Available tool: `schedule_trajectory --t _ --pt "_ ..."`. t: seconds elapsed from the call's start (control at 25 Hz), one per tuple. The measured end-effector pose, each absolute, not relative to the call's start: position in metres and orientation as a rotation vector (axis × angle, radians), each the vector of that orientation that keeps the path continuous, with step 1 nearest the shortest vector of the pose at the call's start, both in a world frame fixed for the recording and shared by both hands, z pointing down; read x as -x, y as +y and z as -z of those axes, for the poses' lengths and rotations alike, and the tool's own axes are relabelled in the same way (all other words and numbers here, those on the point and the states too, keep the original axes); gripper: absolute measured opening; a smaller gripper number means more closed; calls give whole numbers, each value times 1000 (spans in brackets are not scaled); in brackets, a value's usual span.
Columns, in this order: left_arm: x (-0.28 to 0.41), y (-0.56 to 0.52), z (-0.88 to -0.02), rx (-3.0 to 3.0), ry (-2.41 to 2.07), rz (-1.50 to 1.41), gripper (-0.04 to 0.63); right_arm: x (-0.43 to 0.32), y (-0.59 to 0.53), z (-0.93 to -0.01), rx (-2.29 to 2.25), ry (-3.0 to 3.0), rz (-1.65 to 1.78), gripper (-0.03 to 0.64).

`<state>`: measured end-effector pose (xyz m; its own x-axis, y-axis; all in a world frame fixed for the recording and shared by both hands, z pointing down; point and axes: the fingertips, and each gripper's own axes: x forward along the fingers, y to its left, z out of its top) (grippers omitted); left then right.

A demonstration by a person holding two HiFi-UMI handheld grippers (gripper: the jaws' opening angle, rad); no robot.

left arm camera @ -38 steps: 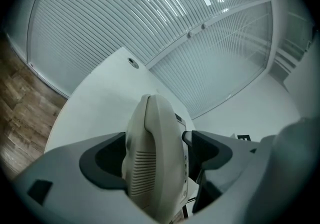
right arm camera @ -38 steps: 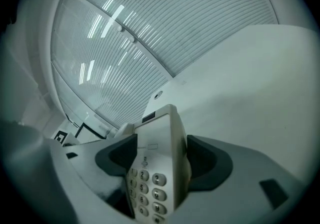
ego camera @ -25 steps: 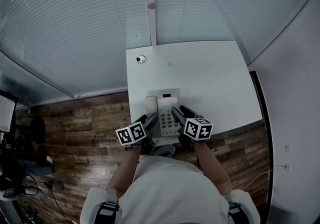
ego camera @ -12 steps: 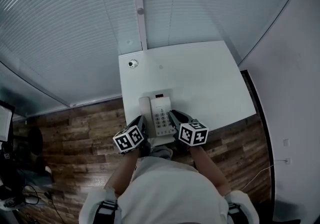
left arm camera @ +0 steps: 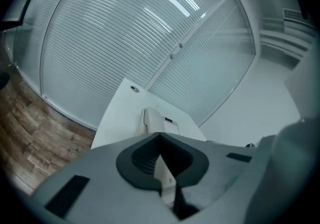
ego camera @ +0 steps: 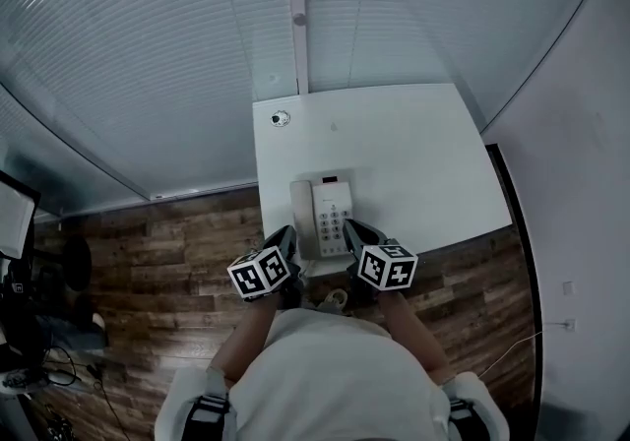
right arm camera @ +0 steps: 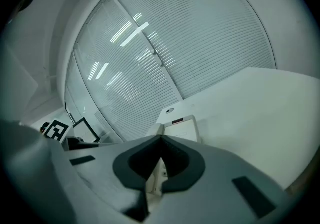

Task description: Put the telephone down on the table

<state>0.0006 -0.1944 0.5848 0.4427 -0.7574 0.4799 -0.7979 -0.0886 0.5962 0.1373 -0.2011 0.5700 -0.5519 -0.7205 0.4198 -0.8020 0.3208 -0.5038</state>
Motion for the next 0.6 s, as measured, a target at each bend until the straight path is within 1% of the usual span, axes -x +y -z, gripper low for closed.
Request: schedule_trajectory --t 0.6 --pt "17 -127 -568 -1976 -1212 -162 20 -96 -130 -557 -1451 -2461 -1063 20"
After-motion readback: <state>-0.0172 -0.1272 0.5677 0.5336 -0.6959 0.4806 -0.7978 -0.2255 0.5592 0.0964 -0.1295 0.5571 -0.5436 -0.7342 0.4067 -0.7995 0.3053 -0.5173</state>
